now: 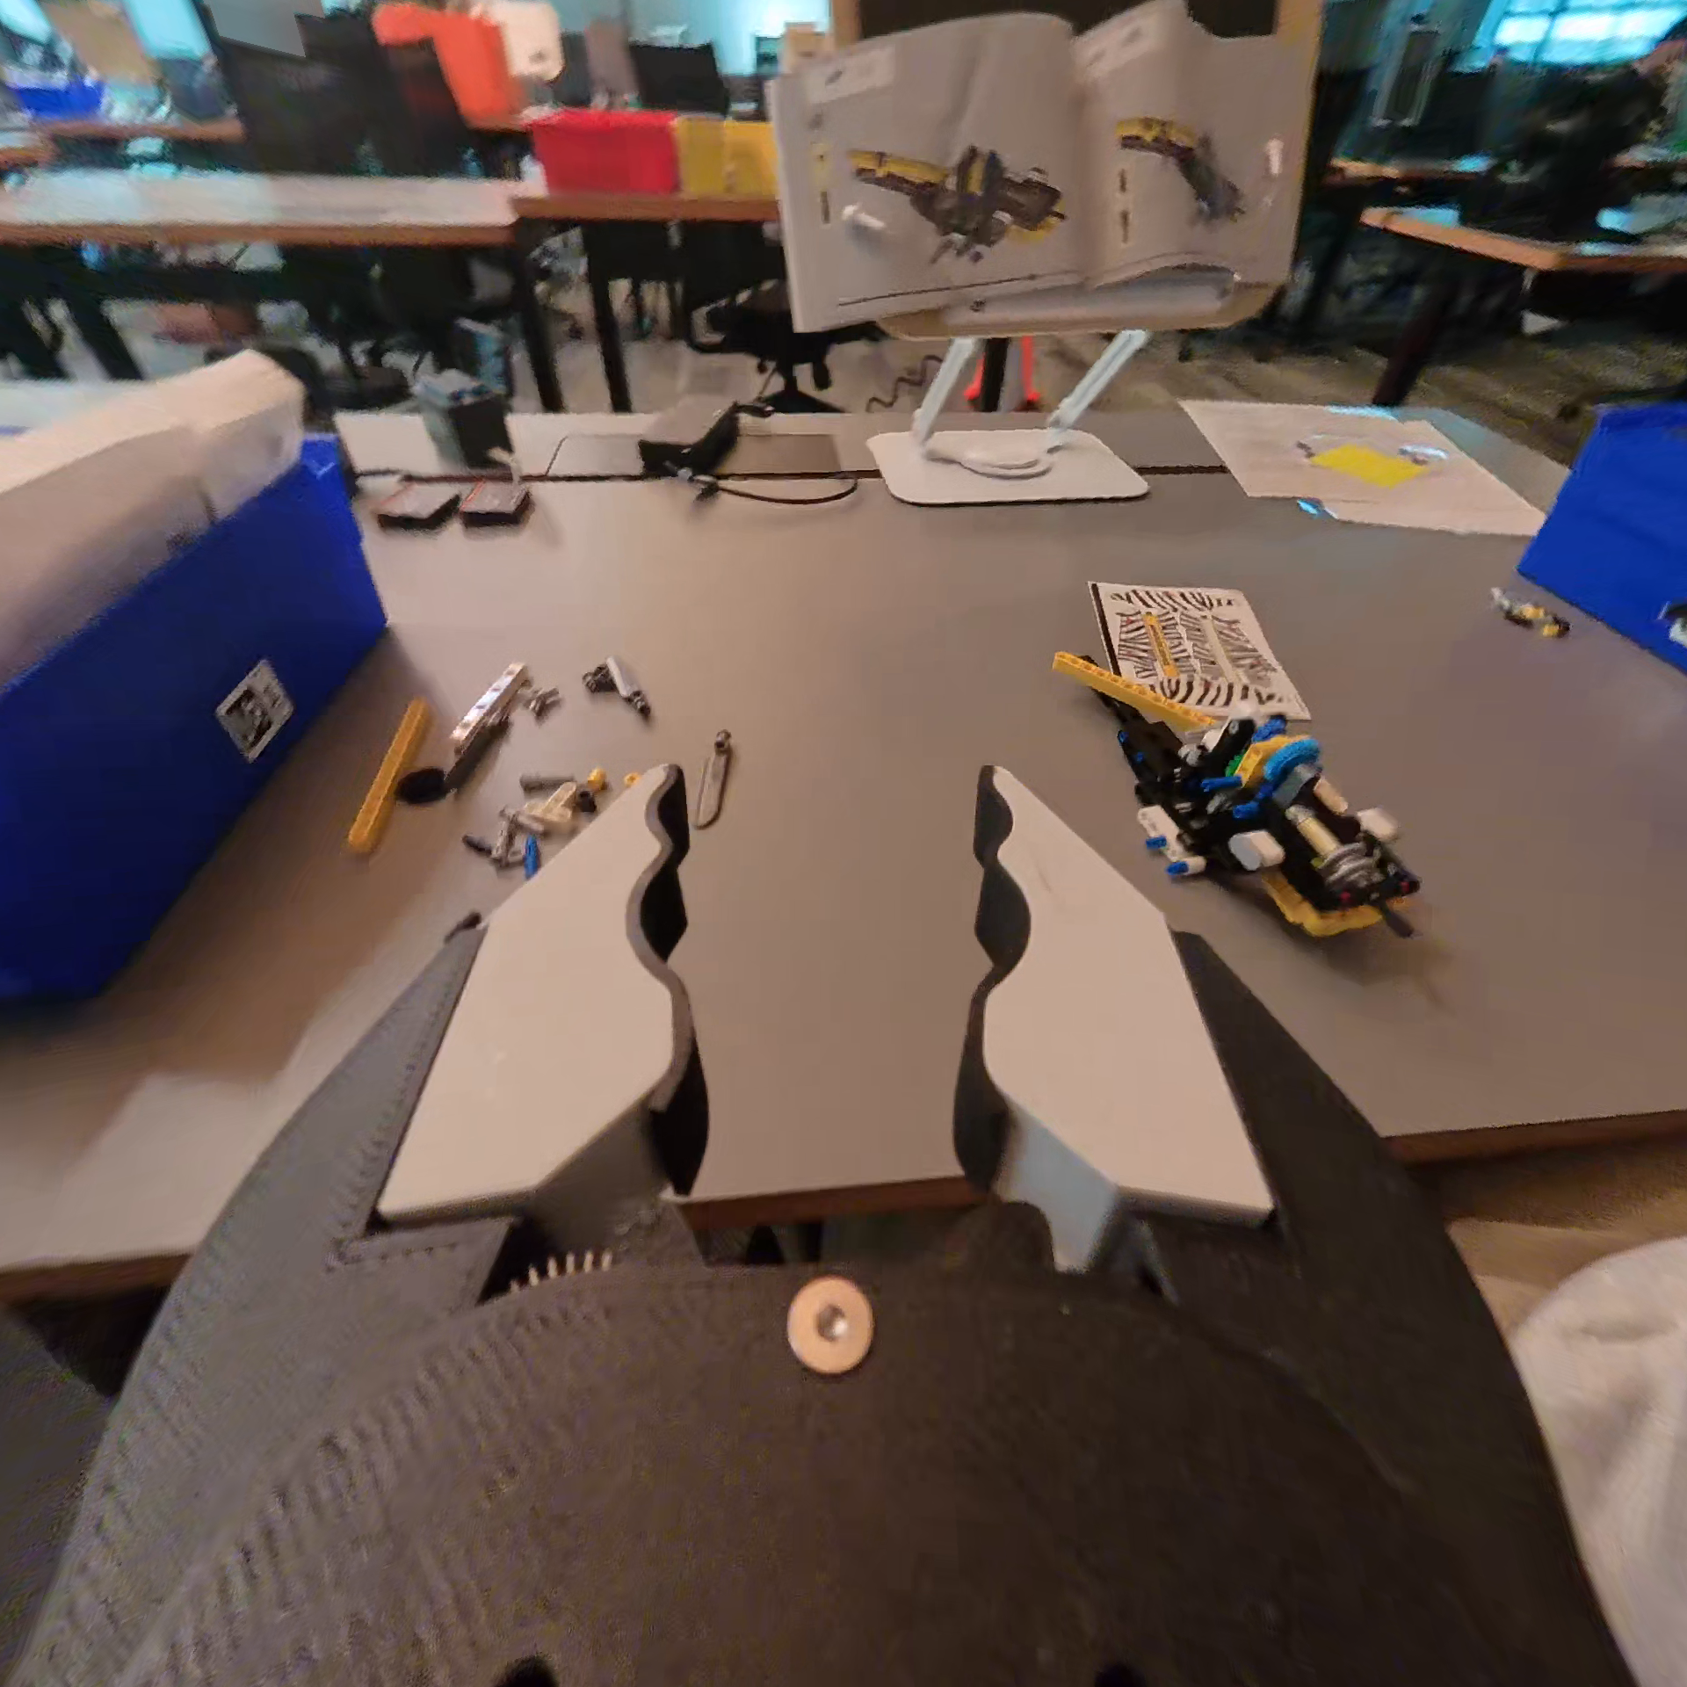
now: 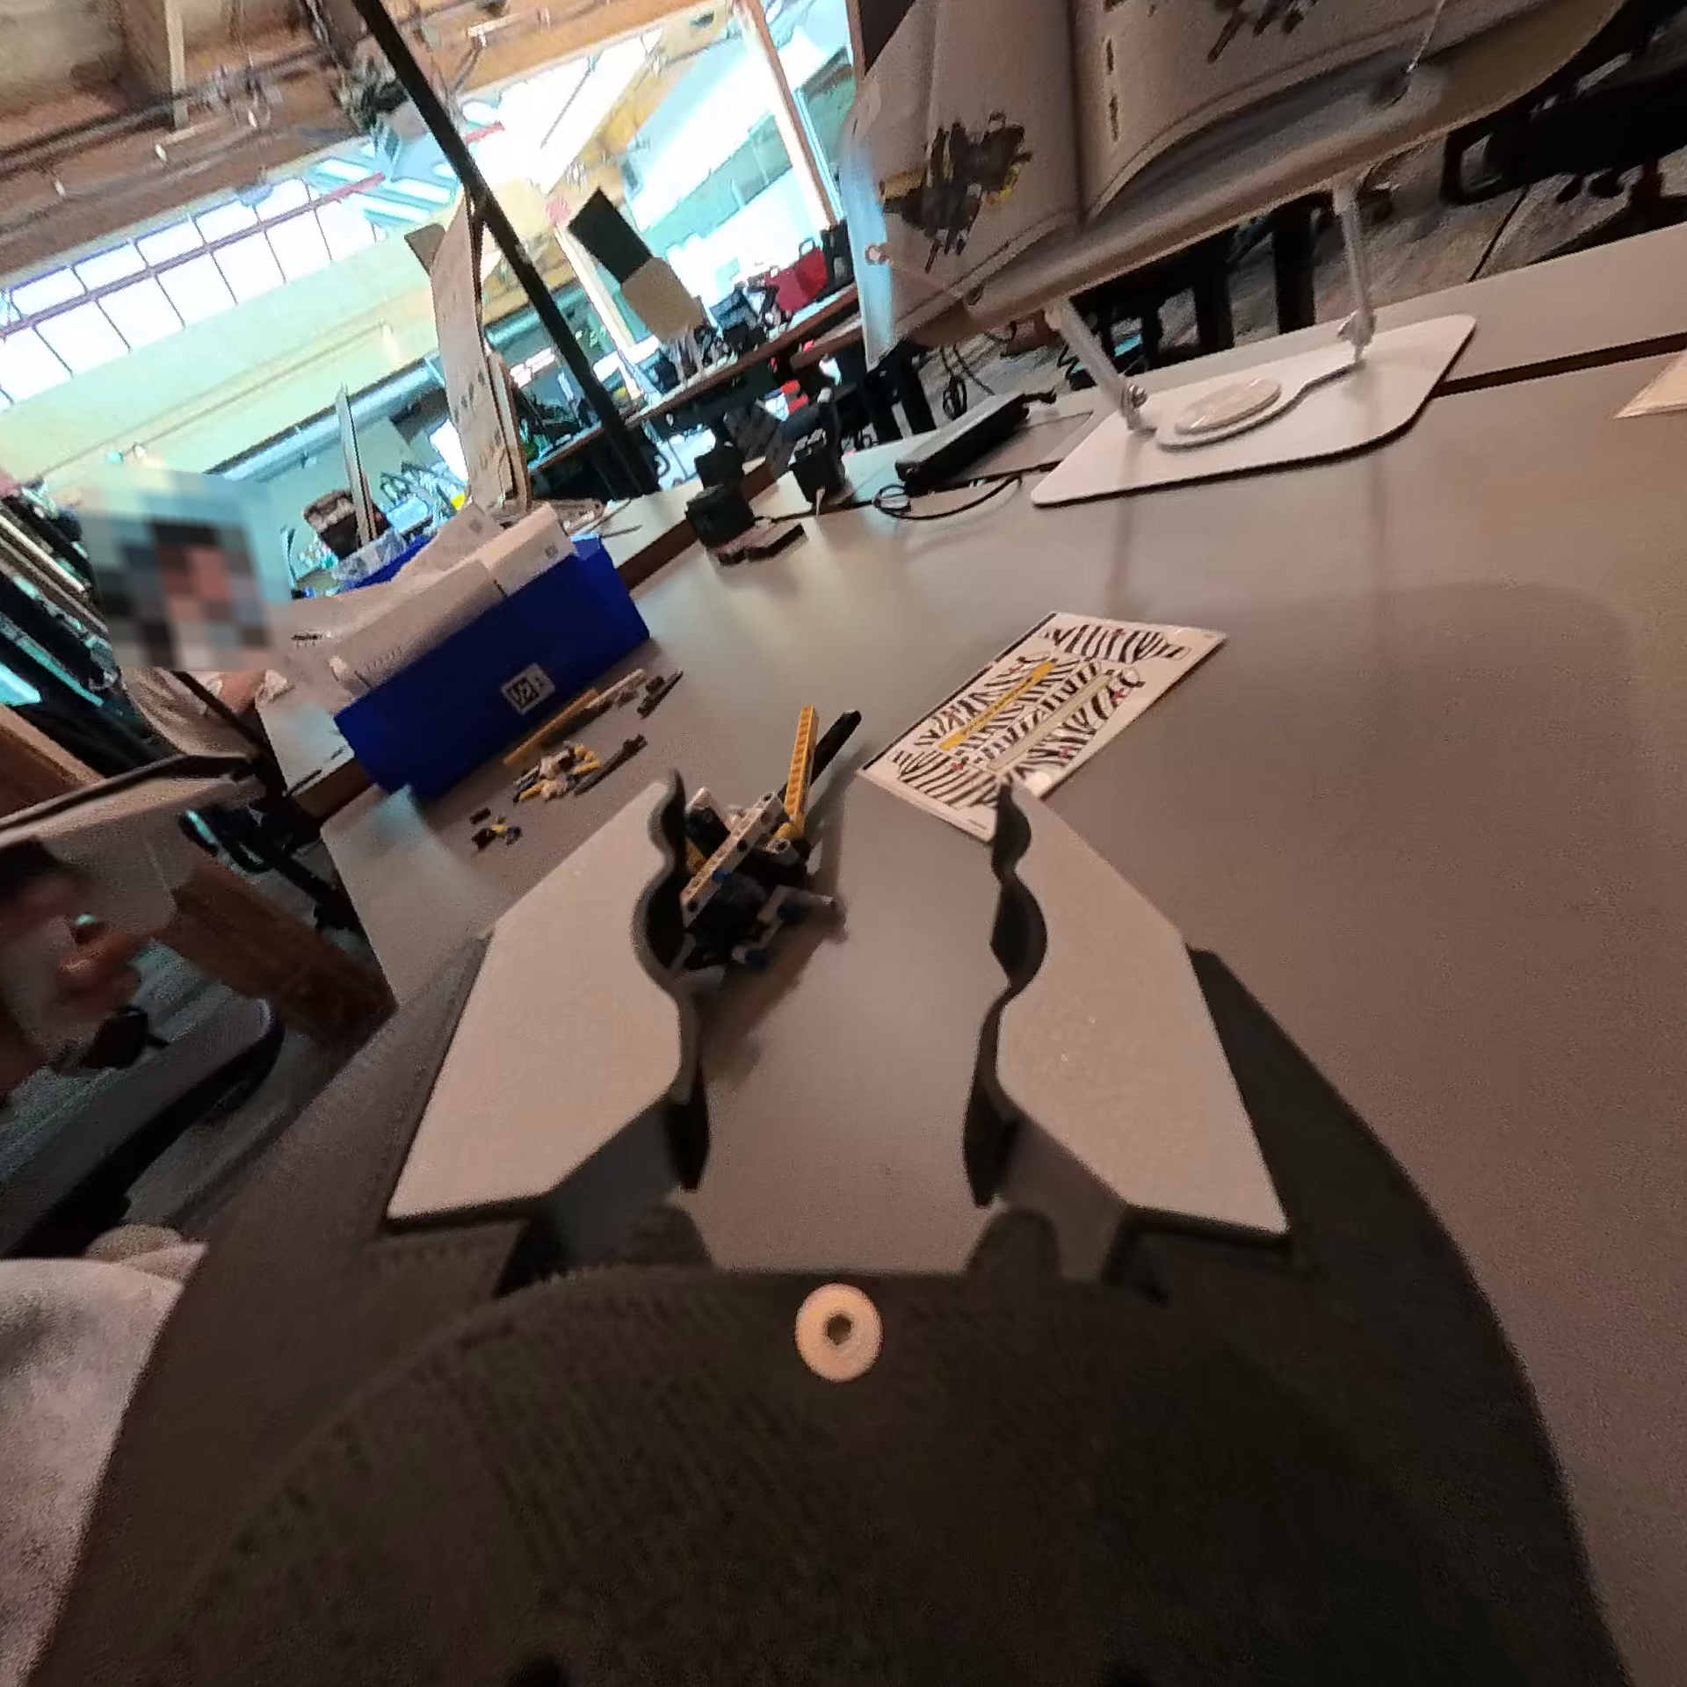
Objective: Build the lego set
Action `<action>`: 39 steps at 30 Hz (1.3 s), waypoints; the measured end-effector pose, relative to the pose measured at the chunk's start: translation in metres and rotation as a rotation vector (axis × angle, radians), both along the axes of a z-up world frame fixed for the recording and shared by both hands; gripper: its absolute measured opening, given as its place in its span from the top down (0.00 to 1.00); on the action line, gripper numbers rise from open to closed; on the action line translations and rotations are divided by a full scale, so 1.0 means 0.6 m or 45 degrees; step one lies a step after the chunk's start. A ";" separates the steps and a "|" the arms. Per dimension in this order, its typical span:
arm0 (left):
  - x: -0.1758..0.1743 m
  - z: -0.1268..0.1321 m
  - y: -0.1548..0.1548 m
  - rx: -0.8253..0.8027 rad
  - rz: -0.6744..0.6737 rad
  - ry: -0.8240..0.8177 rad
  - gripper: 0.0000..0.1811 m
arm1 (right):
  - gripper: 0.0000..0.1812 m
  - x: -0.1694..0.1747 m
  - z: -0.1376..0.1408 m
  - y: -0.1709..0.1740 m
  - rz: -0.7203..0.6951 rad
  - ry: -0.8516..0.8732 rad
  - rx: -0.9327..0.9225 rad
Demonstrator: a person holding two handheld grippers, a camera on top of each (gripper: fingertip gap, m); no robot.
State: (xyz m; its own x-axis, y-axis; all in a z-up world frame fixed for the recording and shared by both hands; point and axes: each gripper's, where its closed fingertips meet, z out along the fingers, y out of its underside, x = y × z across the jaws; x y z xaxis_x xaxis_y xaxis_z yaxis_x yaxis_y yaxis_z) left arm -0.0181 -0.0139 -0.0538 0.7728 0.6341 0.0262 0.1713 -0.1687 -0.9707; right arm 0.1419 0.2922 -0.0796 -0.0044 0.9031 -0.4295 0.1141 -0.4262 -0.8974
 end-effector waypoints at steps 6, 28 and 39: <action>0.066 0.023 0.037 0.013 0.050 -0.122 0.66 | 0.53 0.020 0.010 -0.005 0.081 -0.001 0.004; 0.133 -0.034 0.079 0.258 -0.274 -0.264 0.66 | 0.61 0.055 -0.017 -0.027 -0.107 -0.152 0.385; 0.137 -0.091 0.154 0.180 -0.514 -0.234 0.68 | 0.74 0.044 -0.019 -0.054 -0.125 -0.093 0.429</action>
